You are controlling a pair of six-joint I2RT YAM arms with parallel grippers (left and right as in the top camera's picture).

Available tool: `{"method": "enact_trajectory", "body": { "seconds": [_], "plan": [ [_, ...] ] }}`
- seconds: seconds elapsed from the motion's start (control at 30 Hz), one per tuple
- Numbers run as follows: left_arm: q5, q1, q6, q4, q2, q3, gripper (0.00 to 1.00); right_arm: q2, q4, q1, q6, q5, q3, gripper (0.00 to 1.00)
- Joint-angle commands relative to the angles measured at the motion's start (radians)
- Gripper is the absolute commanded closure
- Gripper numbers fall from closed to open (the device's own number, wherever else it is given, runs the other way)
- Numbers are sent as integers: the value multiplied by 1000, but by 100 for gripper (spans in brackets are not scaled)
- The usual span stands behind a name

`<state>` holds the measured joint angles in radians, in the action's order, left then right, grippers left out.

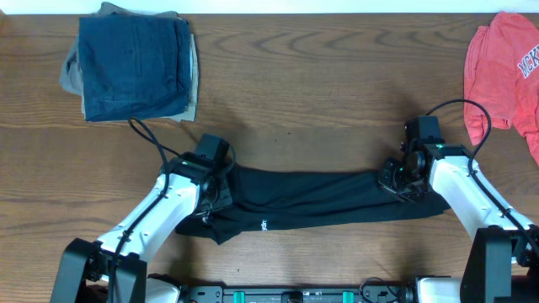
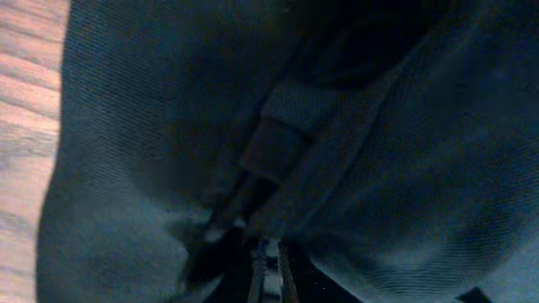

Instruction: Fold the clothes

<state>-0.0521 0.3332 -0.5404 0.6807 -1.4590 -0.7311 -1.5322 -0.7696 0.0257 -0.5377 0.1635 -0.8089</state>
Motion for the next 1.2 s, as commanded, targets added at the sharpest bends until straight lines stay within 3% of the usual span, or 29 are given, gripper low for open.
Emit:
{"method": "enact_trajectory", "body": {
  "seconds": [0.0, 0.27, 0.4, 0.57, 0.8, 1.17],
  "plan": [
    [16, -29, 50, 43, -9, -40, 91, 8, -8, 6, 9, -6, 4, 84],
    [11, -53, 50, 195, 43, -158, 94, 8, -7, 6, 45, -5, 4, 85],
    [-43, -52, 50, 198, 103, -169, 94, 8, 6, 6, 45, 22, 4, 85],
    [-199, -40, 50, 99, 132, -169, 94, 8, 55, 16, 45, 99, 4, 84],
    [-463, 39, 46, -90, 10, -167, 94, 8, 124, 88, 45, 211, 4, 86],
    [-514, 294, -39, -352, -177, -167, 94, 8, 126, 180, 23, 204, 4, 87]
  ]
}}
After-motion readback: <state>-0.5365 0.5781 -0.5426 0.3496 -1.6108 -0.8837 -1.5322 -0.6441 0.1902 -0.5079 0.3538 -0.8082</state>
